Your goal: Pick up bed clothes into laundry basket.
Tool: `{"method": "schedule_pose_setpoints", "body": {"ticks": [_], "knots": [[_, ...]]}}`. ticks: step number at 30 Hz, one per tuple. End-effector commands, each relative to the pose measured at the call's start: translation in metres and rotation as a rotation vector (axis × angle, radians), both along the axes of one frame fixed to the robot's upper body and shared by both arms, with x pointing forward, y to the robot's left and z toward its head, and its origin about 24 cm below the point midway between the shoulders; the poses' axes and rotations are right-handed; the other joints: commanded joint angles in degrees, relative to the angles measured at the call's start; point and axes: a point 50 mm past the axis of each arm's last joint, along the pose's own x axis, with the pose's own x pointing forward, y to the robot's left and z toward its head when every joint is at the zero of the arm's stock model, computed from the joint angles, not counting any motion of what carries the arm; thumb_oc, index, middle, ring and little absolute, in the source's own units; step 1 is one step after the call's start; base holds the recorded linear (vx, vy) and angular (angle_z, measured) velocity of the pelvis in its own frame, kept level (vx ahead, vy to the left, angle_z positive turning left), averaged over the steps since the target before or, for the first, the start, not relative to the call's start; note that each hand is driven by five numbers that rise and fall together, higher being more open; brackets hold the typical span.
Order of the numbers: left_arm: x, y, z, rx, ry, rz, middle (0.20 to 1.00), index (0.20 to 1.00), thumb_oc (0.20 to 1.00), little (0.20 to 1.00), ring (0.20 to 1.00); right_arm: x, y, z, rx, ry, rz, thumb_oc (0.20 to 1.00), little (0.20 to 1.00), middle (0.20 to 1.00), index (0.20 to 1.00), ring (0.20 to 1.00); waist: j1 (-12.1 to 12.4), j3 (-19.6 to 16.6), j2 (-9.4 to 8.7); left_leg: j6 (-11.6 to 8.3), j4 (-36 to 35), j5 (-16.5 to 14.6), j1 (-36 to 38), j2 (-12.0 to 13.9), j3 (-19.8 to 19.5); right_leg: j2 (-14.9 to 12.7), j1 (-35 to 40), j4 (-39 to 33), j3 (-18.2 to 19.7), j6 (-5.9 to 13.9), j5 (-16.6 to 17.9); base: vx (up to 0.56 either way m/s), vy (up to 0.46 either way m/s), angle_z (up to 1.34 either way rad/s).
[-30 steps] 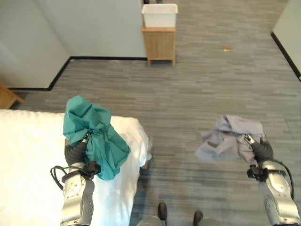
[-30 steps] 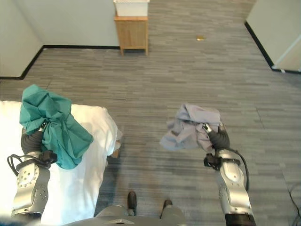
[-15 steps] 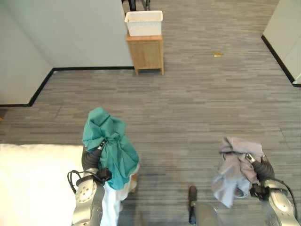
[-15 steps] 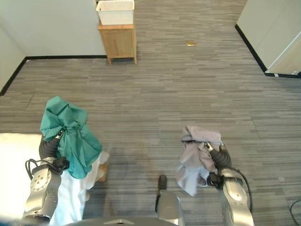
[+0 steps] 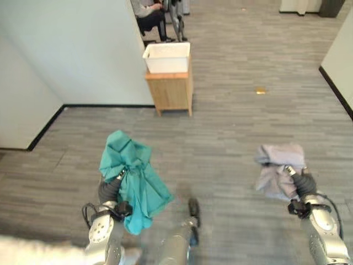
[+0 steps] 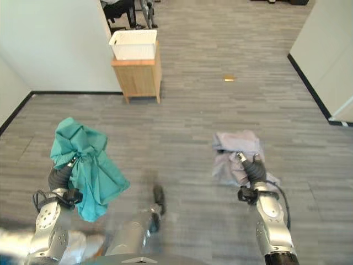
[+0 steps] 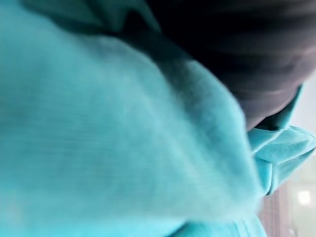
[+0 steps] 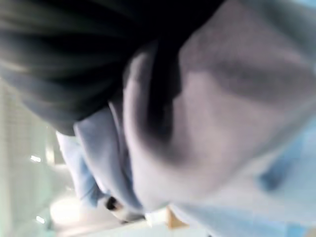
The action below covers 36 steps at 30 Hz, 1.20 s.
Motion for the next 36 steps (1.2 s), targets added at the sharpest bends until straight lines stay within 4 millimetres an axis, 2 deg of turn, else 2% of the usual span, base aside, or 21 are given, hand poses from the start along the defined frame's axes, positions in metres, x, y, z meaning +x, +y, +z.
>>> {"method": "schedule_pose_setpoints", "body": {"ticks": [1, 3, 4, 6, 8, 9, 10, 11, 12, 14, 15, 16, 18, 19, 20, 21, 23, 25, 28, 32, 36], "knots": [[0.025, 0.016, 0.06, 0.139, -0.25, -0.005, 0.2, 0.2, 0.2, 0.2, 0.2, 0.011, -0.007, 0.046, -0.016, -0.227, -0.009, 0.2, 0.2, 0.2, 0.2, 0.2, 0.0, -2.1, -3.2, -1.24, -4.3, 21.0, 6.7, 3.5, 0.3, -4.5, -3.3, -1.3, 1.1, 2.39, 13.4, 0.89, 0.051, -0.22], [0.024, 0.015, 0.067, 0.241, -0.243, -0.045, 0.2, 0.2, 0.2, 0.2, 0.2, 0.012, -0.003, 0.043, -0.014, -0.225, 0.002, 0.2, 0.2, 0.2, 0.2, 0.2, 0.8, -3.0, -5.47, 2.18, 1.0, 16.3, 8.0, 0.5, -1.2, -7.5, -7.0, 18.1, 0.8, 10.31, 29.6, 0.83, 0.121, 0.16], [0.026, 0.014, 0.072, 0.238, -0.265, -0.042, 0.2, 0.2, 0.2, 0.2, 0.2, 0.012, 0.0, 0.041, 0.002, -0.226, -0.002, 0.2, 0.2, 0.2, 0.2, 0.2, 0.9, -2.8, -5.05, 3.28, 2.1, 13.3, 10.6, 1.1, -1.7, -8.7, -9.6, 27.1, 0.5, 10.71, 34.9, 0.75, 0.19, -0.11], [0.029, 0.013, 0.08, 0.234, -0.302, -0.049, 0.2, 0.2, 0.2, 0.2, 0.2, 0.012, 0.005, 0.039, 0.061, -0.232, -0.005, 0.2, 0.2, 0.2, 0.2, 0.2, -1.0, -1.4, -2.64, 4.54, 0.0, 10.8, 17.3, 2.1, -2.9, -10.4, -17.5, 37.6, -2.0, 9.18, 33.8, 0.73, 0.228, -0.28], [0.032, 0.011, 0.083, 0.227, -0.319, -0.069, 0.2, 0.2, 0.2, 0.2, 0.2, 0.011, 0.007, 0.032, 0.062, -0.199, 0.008, 0.2, 0.2, 0.2, 0.2, 0.2, -4.0, 0.0, -0.38, 4.85, -3.3, 10.0, 23.3, 2.8, -7.1, -6.2, -28.1, 44.3, -1.5, 7.88, 27.4, 0.71, 0.102, 0.08], [0.034, 0.009, 0.083, 0.214, -0.324, -0.077, 0.2, 0.2, 0.2, 0.2, 0.2, 0.009, 0.007, 0.03, 0.057, -0.188, 0.017, 0.2, 0.2, 0.2, 0.2, 0.2, -5.1, 0.2, -0.6, 4.52, -4.5, 9.2, 25.7, 2.2, -8.4, -5.6, -30.9, 39.4, -1.6, 6.8, 23.3, 1.02, -0.079, 1.25], [0.036, 0.009, 0.086, 0.204, -0.34, -0.091, 0.2, 0.2, 0.2, 0.2, 0.2, 0.003, 0.0, 0.027, 0.071, -0.172, 0.005, 0.2, 0.2, 0.2, 0.2, 0.2, -7.5, 0.5, -0.11, 2.88, -6.2, 8.7, 31.0, 2.4, -12.1, -7.2, -36.8, 26.2, -4.2, 6.08, 21.7, 1.01, -0.14, 1.37], [0.037, 0.007, 0.085, 0.194, -0.341, -0.099, 0.2, 0.2, 0.2, 0.2, 0.2, 0.001, -0.002, 0.026, 0.071, -0.166, -0.01, 0.2, 0.2, 0.2, 0.2, 0.2, -8.2, 0.6, -0.03, 2.35, -6.2, 7.6, 31.8, 2.7, -13.2, -7.9, -36.9, 22.5, -4.1, 5.9, 21.4, 1.32, -0.325, 1.58], [0.039, 0.009, 0.089, 0.189, -0.362, -0.08, 0.2, 0.2, 0.2, 0.2, 0.2, -0.006, -0.011, 0.019, 0.066, -0.138, -0.064, 0.2, 0.2, 0.2, 0.2, 0.2, -10.1, 0.4, -0.86, 0.85, -5.3, 4.8, 34.6, 2.8, -17.5, -8.4, -37.6, 4.5, 1.7, 6.09, 22.4, 1.03, -0.298, 1.16], [0.04, 0.013, 0.092, 0.196, -0.383, -0.05, 0.2, 0.2, 0.2, 0.2, 0.2, -0.01, -0.016, 0.019, 0.059, -0.134, -0.084, 0.2, 0.2, 0.2, 0.2, 0.2, -11.5, 0.0, -1.01, -0.34, -5.7, 2.6, 37.9, 4.2, -21.0, -8.8, -38.4, -4.3, 7.6, 8.79, 24.4, 0.95, -0.282, 1.46], [0.04, 0.014, 0.092, 0.199, -0.384, -0.039, 0.2, 0.2, 0.2, 0.2, 0.2, -0.012, -0.019, 0.02, 0.053, -0.136, -0.094, 0.2, 0.2, 0.2, 0.2, 0.2, -12.0, -0.3, -1.12, -0.62, -5.7, 1.9, 39.1, 4.6, -22.1, -8.6, -39.2, -6.5, 8.2, 10.08, 25.9, 0.9, -0.378, 1.68], [0.038, 0.016, 0.089, 0.21, -0.369, -0.021, 0.2, 0.2, 0.2, 0.2, 0.2, -0.013, -0.024, 0.024, 0.047, -0.147, -0.098, 0.2, 0.2, 0.2, 0.2, 0.2, -12.0, -1.6, -1.86, -2.49, -2.8, 2.7, 39.4, 5.5, -23.2, -9.6, -37.7, -4.8, 4.4, 10.16, 27.6, 0.63, -0.292, 1.17], [0.036, 0.017, 0.088, 0.204, -0.37, -0.005, 0.2, 0.2, 0.2, 0.2, 0.2, -0.013, -0.024, 0.025, 0.056, -0.158, -0.098, 0.2, 0.2, 0.2, 0.2, 0.2, -12.2, -1.8, -2.09, -3.38, 1.1, 3.4, 38.9, 6.3, -23.1, -9.8, -36.7, -3.7, 3.9, 9.66, 28.5, 0.49, -0.277, 0.68], [0.035, 0.018, 0.086, 0.211, -0.363, 0.005, 0.2, 0.2, 0.2, 0.2, 0.2, -0.013, -0.028, 0.028, 0.04, -0.167, -0.102, 0.2, 0.2, 0.2, 0.2, 0.2, -12.1, -1.6, -2.42, -4.49, 6.6, 6.8, 37.6, 7.5, -22.2, -9.8, -35.7, -2.7, 3.8, 8.59, 28.5, 0.56, -0.42, 0.35], [0.036, 0.017, 0.088, 0.216, -0.366, 0.0, 0.2, 0.2, 0.2, 0.2, 0.2, -0.011, -0.032, 0.03, 0.038, -0.178, -0.12, 0.2, 0.2, 0.2, 0.2, 0.2, -12.5, -1.1, -2.85, -5.92, 18.7, 14.3, 34.6, 10.5, -19.5, -9.1, -33.8, -1.1, 3.0, 7.13, 28.0, 0.67, -0.664, 0.52], [0.04, 0.018, 0.088, 0.183, -0.374, 0.031, 0.2, 0.2, 0.2, 0.2, 0.2, -0.006, -0.031, 0.037, 0.05, -0.208, -0.124, 0.2, 0.2, 0.2, 0.2, 0.2, -11.0, 1.1, -5.17, -5.12, 40.9, 17.6, 22.5, 12.0, -17.6, -9.2, -28.6, -0.9, 1.2, 2.66, 24.7, 0.47, -0.558, 0.73], [0.041, 0.019, 0.09, 0.155, -0.392, 0.039, 0.2, 0.2, 0.2, 0.2, 0.2, -0.003, -0.034, 0.04, 0.057, -0.227, -0.133, 0.2, 0.2, 0.2, 0.2, 0.2, -10.1, 2.3, -6.2, -4.34, 45.4, 15.9, 16.7, 11.8, -15.8, -8.9, -26.1, -1.1, 0.3, 0.98, 23.4, 0.39, -0.428, 0.66], [0.046, 0.018, 0.092, 0.15, -0.395, 0.028, 0.2, 0.2, 0.2, 0.2, 0.2, 0.0, -0.044, 0.053, 0.018, -0.257, -0.155, 0.2, 0.2, 0.2, 0.2, 0.2, -7.8, 3.6, -6.68, -5.1, 41.2, 15.1, 7.2, 12.9, -11.5, -8.7, -21.1, -1.8, -0.4, -0.02, 20.9, 0.54, -0.299, 0.26], [0.046, 0.02, 0.09, 0.155, -0.382, 0.015, 0.2, 0.2, 0.2, 0.2, 0.2, -0.004, -0.053, 0.068, -0.043, -0.299, -0.15, 0.2, 0.2, 0.2, 0.2, 0.2, -8.0, 2.5, -5.35, -7.03, 21.1, 18.2, 8.4, 19.4, -2.2, -8.2, -17.8, -2.7, -4.0, 1.08, 17.6, 0.45, -0.021, 0.05], [0.048, 0.017, 0.08, 0.106, -0.359, 0.033, 0.2, 0.2, 0.2, 0.2, 0.2, 0.0, -0.057, 0.085, -0.119, -0.34, -0.127, 0.2, 0.2, 0.2, 0.2, 0.2, -7.4, 1.2, -5.0, -7.65, 4.7, 20.9, 9.0, 15.6, 0.8, -8.6, -14.0, -3.7, -5.7, 2.45, 15.7, 0.37, 0.044, 0.14], [0.044, 0.02, 0.076, 0.091, -0.351, 0.056, 0.2, 0.2, 0.2, 0.2, 0.2, 0.007, -0.047, 0.099, -0.129, -0.393, -0.074, 0.2, 0.2, 0.2, 0.2, 0.2, -7.1, -1.0, -4.21, -7.92, 5.2, 20.5, 11.2, 16.0, 0.5, -9.5, -11.3, -3.7, -6.1, 3.75, 13.8, 0.32, 0.09, 0.07]]}}
